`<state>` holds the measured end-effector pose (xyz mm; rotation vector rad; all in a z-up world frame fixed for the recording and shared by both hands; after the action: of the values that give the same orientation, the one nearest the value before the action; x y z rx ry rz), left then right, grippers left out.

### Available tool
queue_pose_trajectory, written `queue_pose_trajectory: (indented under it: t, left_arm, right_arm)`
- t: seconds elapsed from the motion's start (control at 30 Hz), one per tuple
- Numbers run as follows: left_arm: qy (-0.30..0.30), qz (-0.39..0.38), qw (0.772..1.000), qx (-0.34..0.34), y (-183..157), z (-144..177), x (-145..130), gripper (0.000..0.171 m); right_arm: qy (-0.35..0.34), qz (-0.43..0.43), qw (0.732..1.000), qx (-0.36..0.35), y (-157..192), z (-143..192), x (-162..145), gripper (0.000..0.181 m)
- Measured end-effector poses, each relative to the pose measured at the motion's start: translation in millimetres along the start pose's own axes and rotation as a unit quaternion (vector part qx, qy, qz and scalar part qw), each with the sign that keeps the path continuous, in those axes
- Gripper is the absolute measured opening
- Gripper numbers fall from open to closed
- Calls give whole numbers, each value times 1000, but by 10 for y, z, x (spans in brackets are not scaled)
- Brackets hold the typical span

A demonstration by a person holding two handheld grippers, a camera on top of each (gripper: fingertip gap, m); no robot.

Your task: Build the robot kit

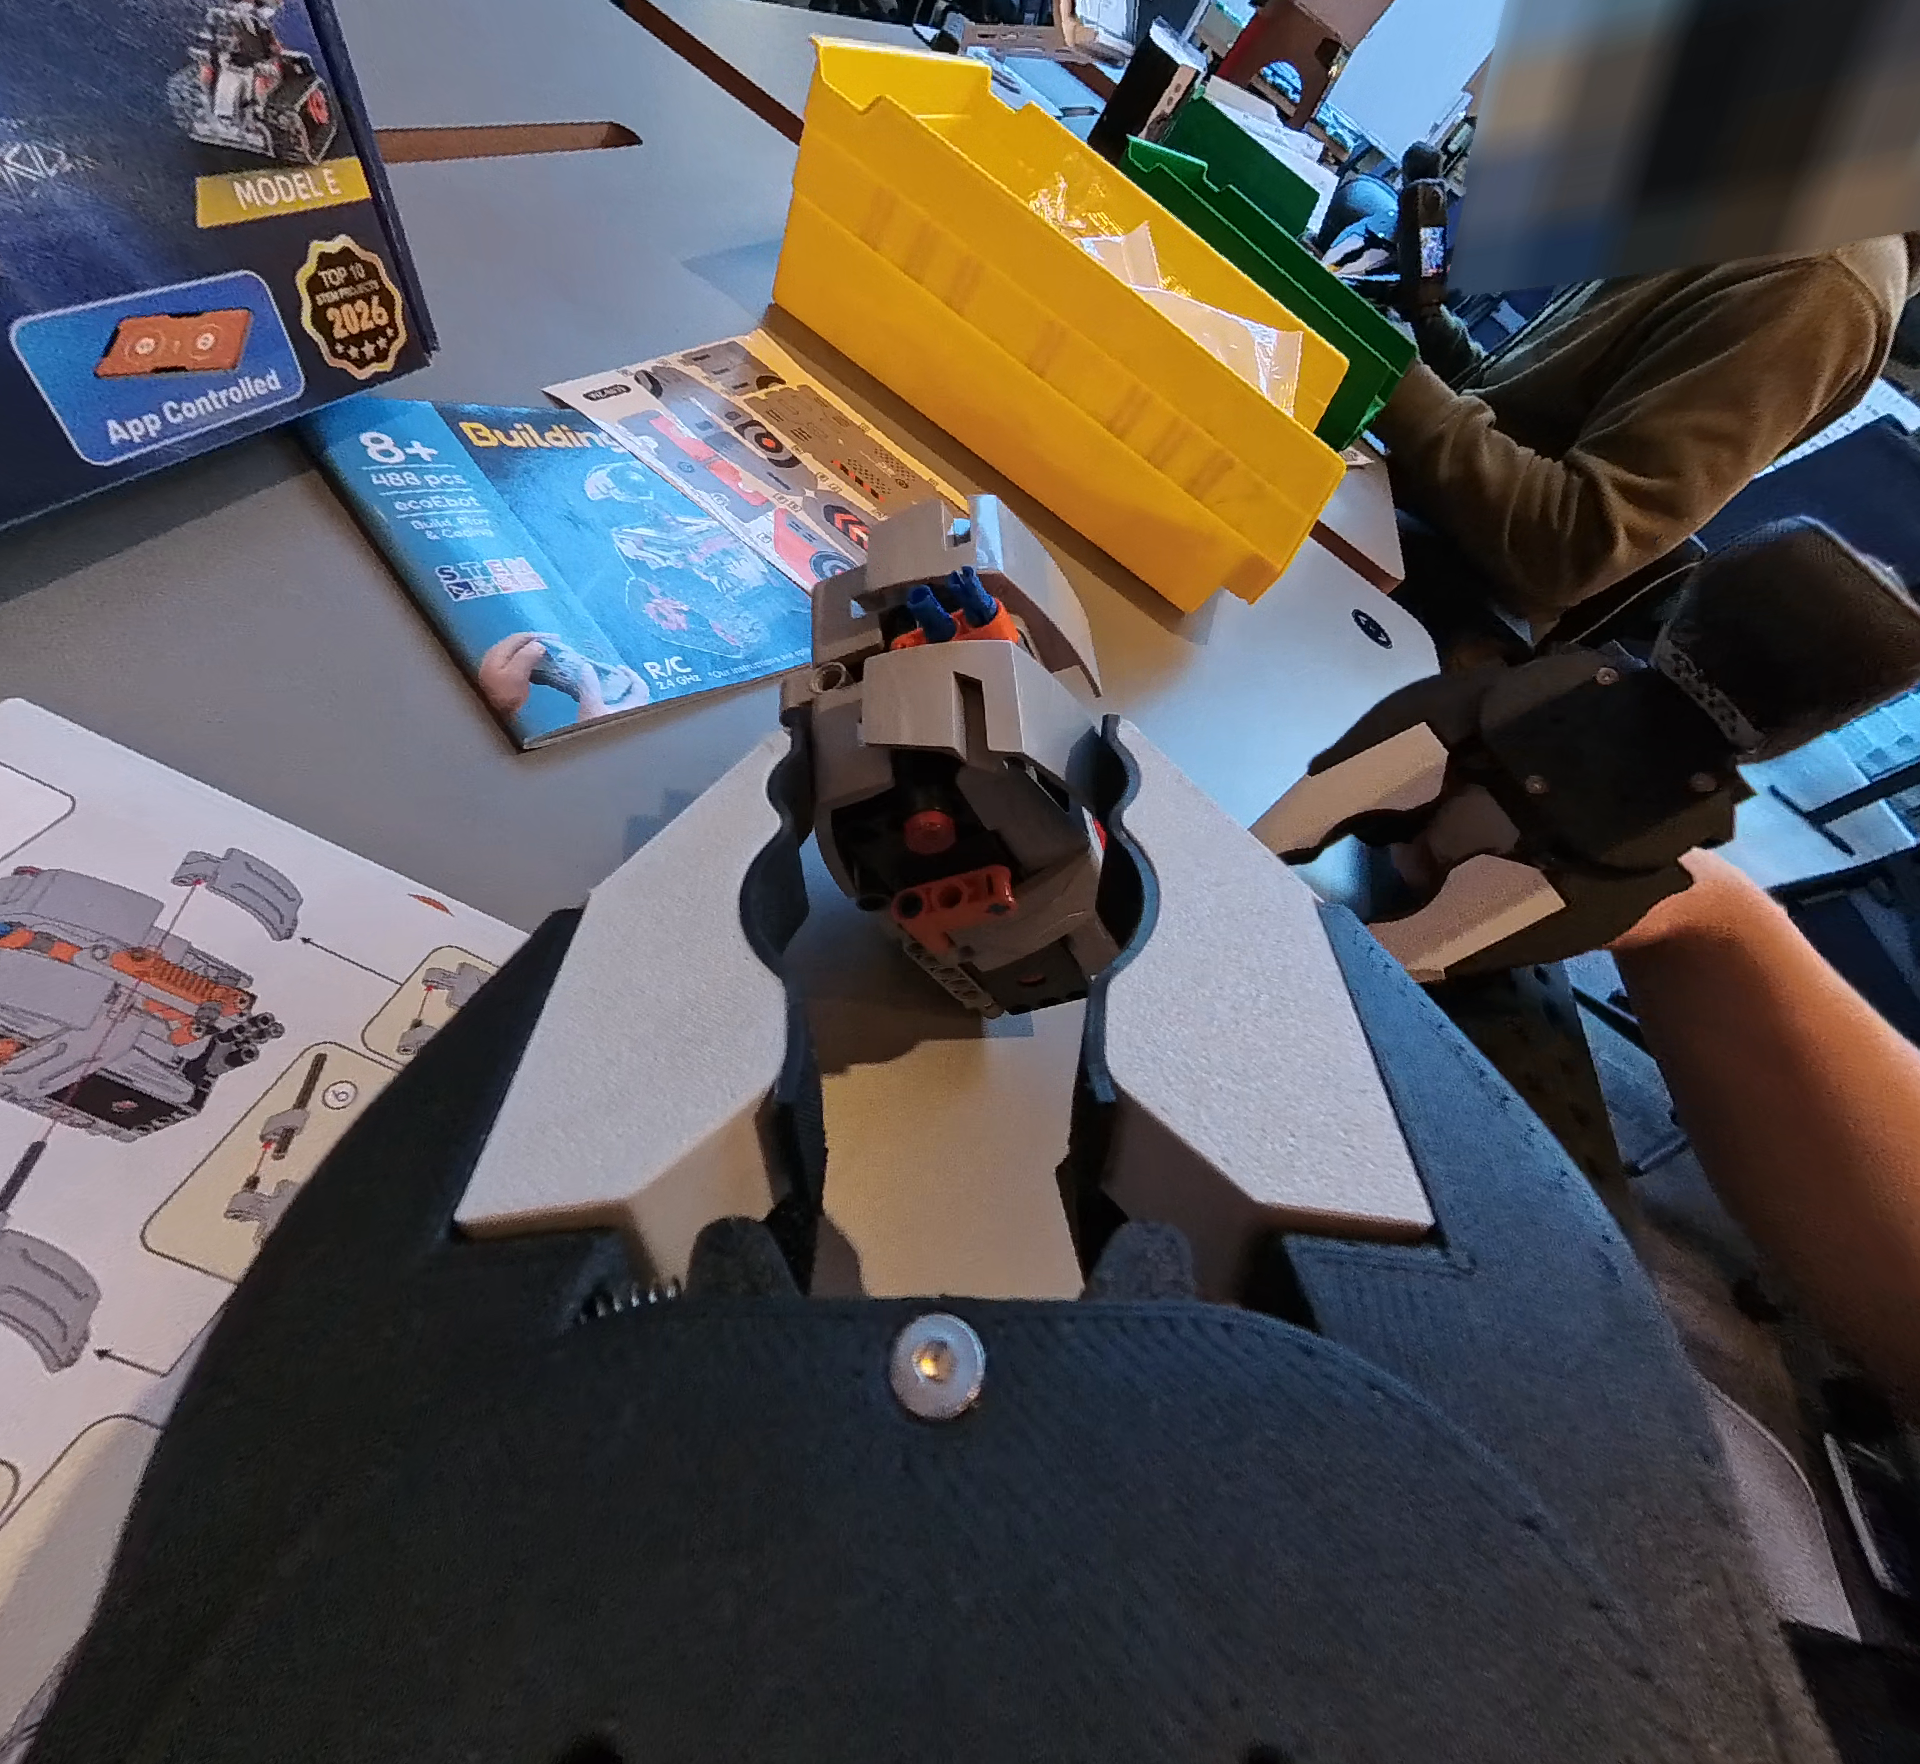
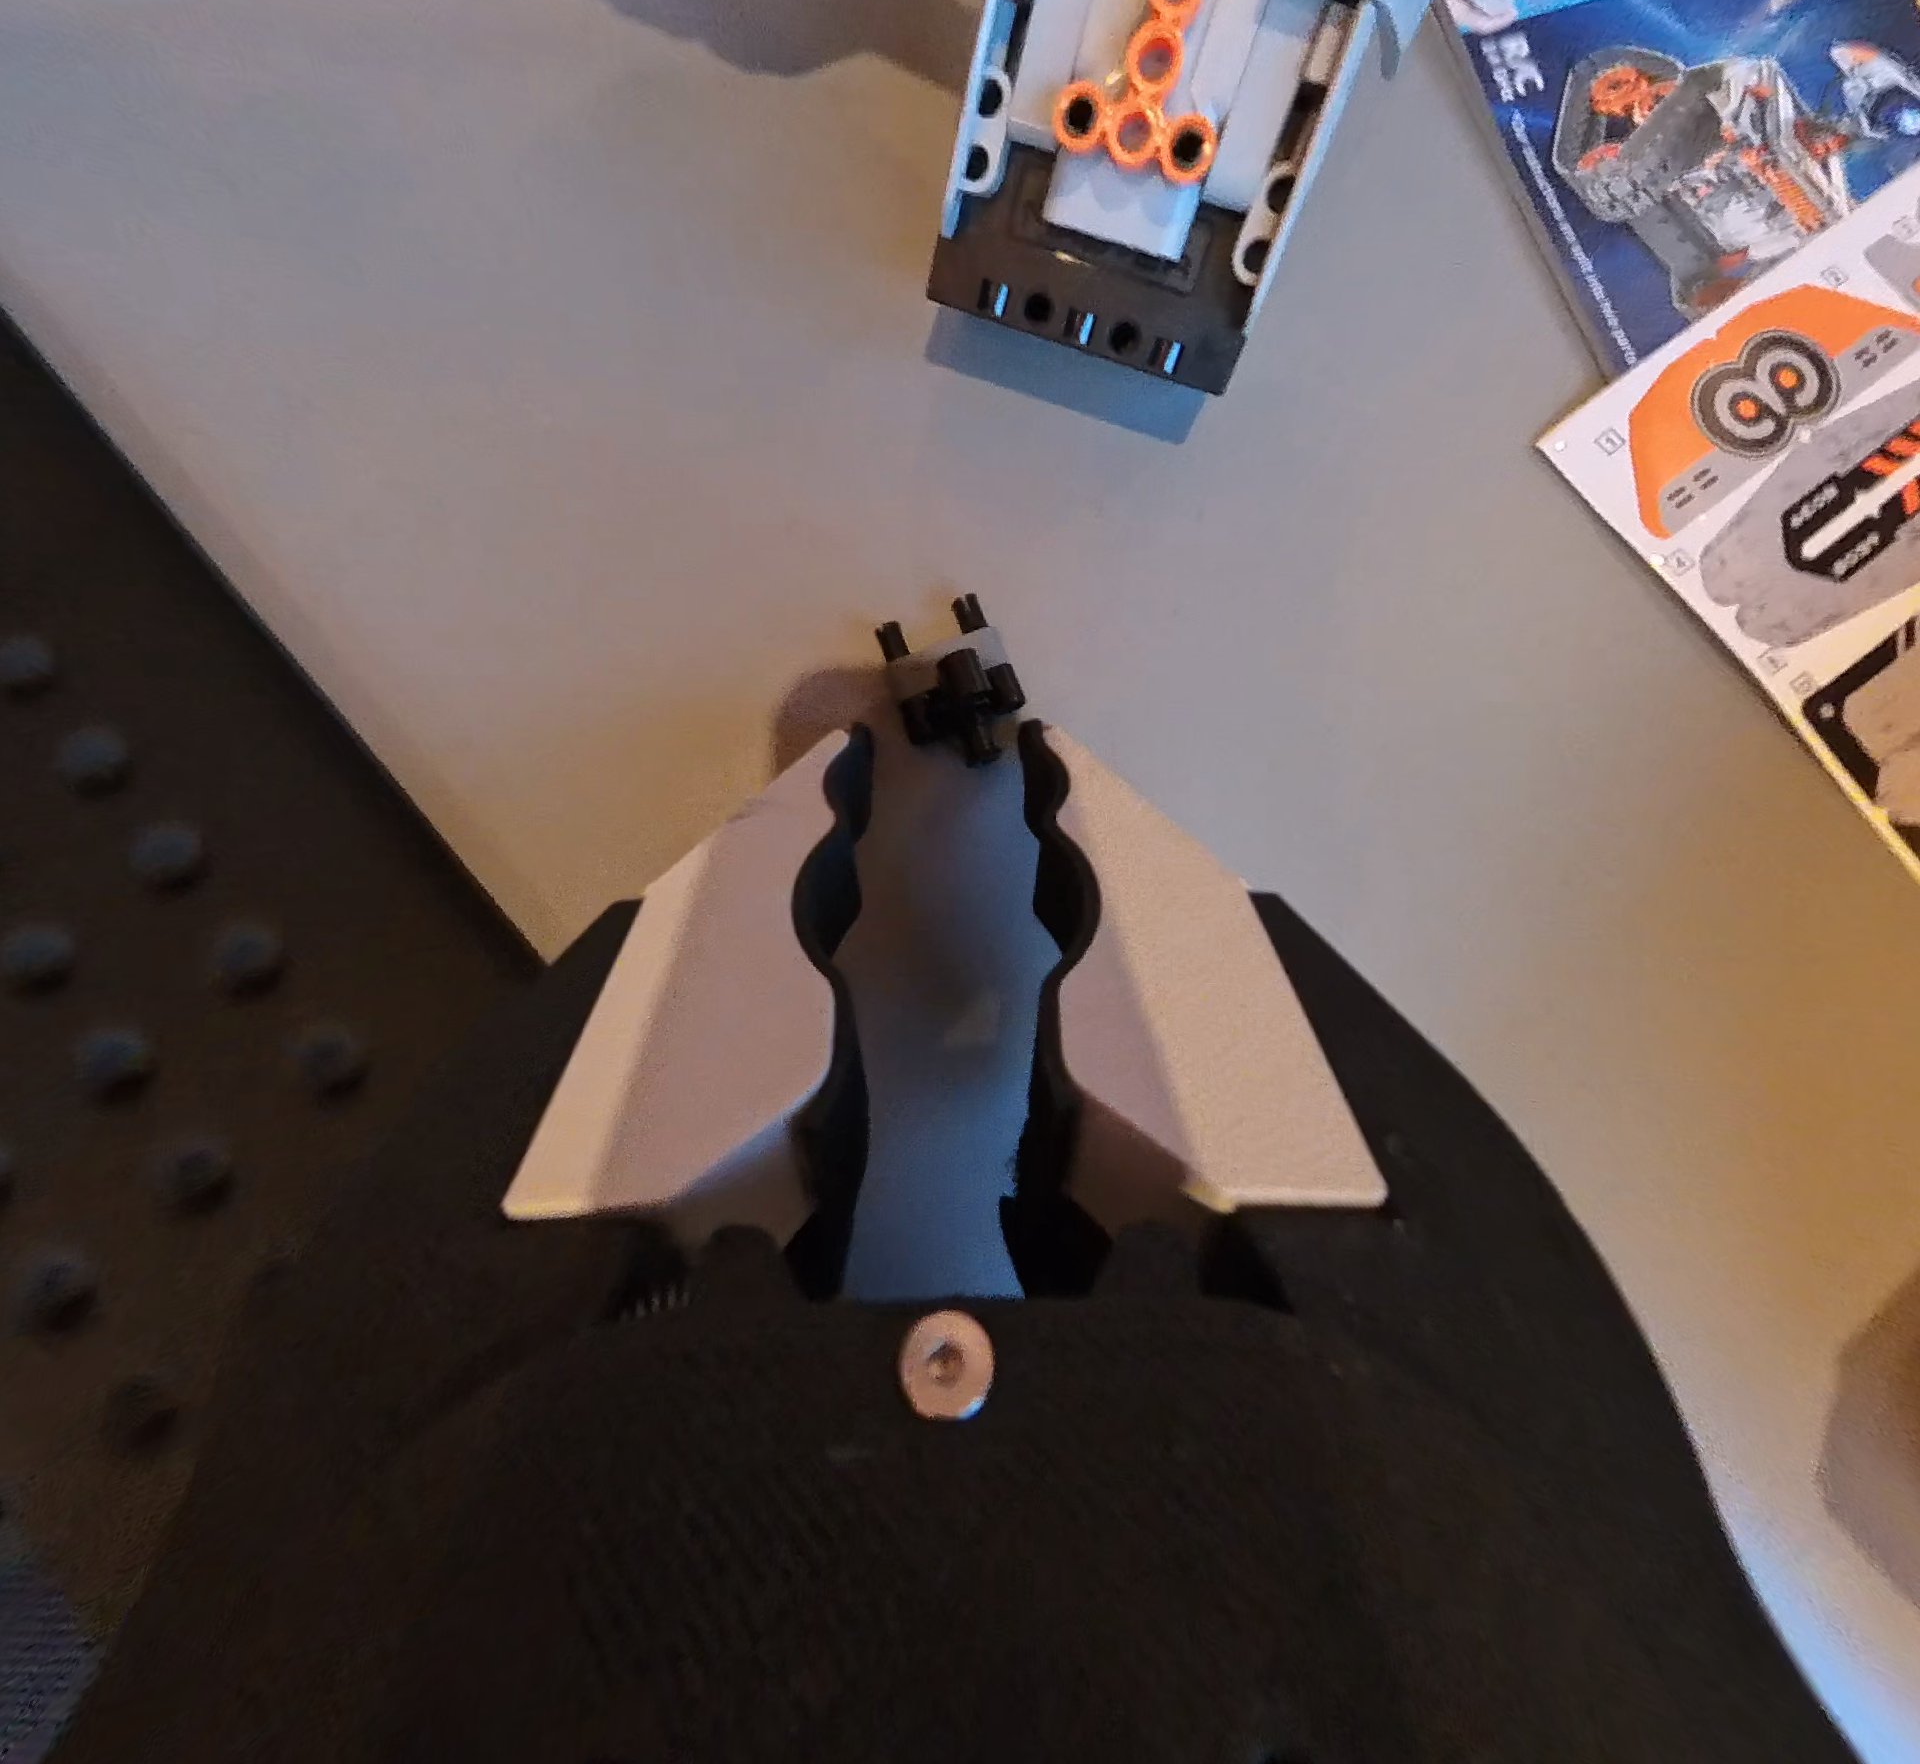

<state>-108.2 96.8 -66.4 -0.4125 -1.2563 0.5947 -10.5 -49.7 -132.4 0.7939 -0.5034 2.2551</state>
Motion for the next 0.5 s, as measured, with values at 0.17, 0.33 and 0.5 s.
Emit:
queue_pose_trajectory:
  t: [0.17, 0.33, 0.5]
  left_arm:
    - [2, 5, 1000, -5, -6, -11, -13, 52]
    - [4, 8, 1000, -7, 1, -9, -15, 52]
    - [5, 15, 1000, -10, 22, -11, -12, 52]
  right_arm:
    - [-18, 16, 999, 36, -56, -17, -3, 16]
    - [-29, 18, 998, 47, -77, -26, -1, 15]
    - [-32, 25, 998, 55, -57, -25, 3, 20]
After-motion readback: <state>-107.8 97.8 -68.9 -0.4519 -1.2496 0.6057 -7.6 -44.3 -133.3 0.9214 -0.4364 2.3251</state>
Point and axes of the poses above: each gripper's, where its closed fingertips meet, z back along the fingers, x out of its top, y = z × x across the jaws, the point moved 4 cm from there along z, back along the fingers, and after that the axes turned 9 degrees about z, right-handed, at the moved point
